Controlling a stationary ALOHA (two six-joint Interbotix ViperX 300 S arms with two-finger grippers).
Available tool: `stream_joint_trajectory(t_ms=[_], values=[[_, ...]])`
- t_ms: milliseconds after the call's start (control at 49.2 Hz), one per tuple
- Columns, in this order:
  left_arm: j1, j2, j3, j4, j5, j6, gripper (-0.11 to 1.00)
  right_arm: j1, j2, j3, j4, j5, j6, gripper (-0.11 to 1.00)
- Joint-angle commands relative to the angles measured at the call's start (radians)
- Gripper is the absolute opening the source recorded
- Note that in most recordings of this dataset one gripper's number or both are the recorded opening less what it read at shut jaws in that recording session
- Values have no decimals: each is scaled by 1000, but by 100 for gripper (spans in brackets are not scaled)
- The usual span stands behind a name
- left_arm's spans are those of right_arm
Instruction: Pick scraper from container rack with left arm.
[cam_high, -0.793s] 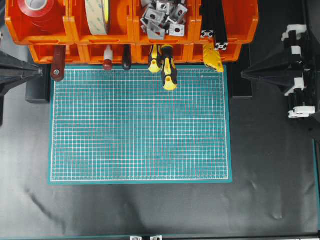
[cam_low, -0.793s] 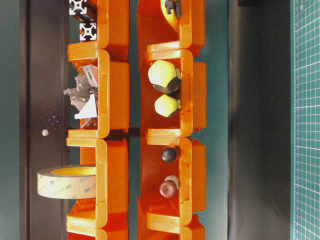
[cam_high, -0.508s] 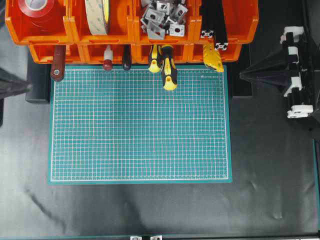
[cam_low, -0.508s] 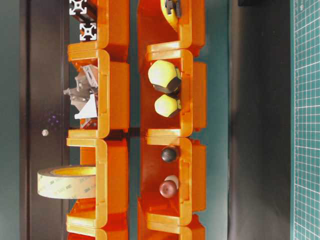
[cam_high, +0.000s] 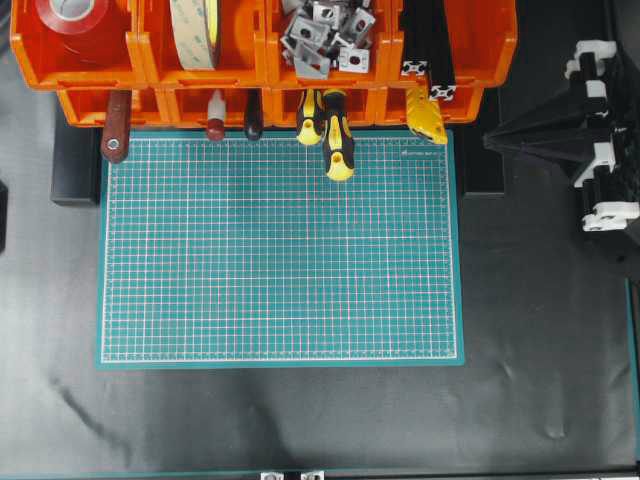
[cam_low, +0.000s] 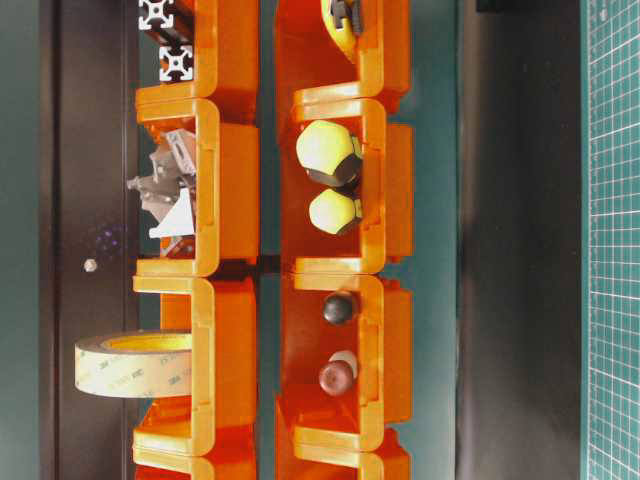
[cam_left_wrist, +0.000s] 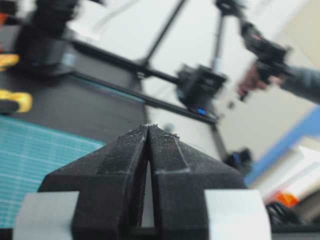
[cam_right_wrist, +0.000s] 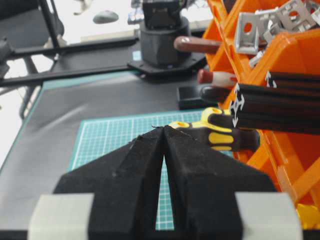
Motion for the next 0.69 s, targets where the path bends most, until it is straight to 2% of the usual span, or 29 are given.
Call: stream_joint_trajectory(t_ms=[0, 81, 183, 325, 447, 549, 630, 671], values=[[-43, 48, -75, 9, 29, 98, 0, -2, 5, -34, 5, 2, 9, 1], [-63, 110, -156, 9, 132, 195, 0, -2, 5, -40, 5, 5, 23, 1], [-64, 202, -276, 9, 339, 265, 0, 2, 5, -48, 5, 25, 37, 1], [-80, 285, -393, 28, 538, 295, 0, 2, 3, -61, 5, 64, 38, 1], [-117, 328, -434, 72, 657, 298, 0, 3, 3, -66, 5, 77, 40, 1], [-140, 367, -440, 147, 785, 290, 0, 3, 3, -66, 6, 80, 40, 1], [-176, 408, -440, 288, 913, 273, 0, 3, 5, -64, 5, 80, 40, 1], [-213, 428, -445, 382, 959, 258, 0, 3, 5, -64, 6, 81, 40, 1]])
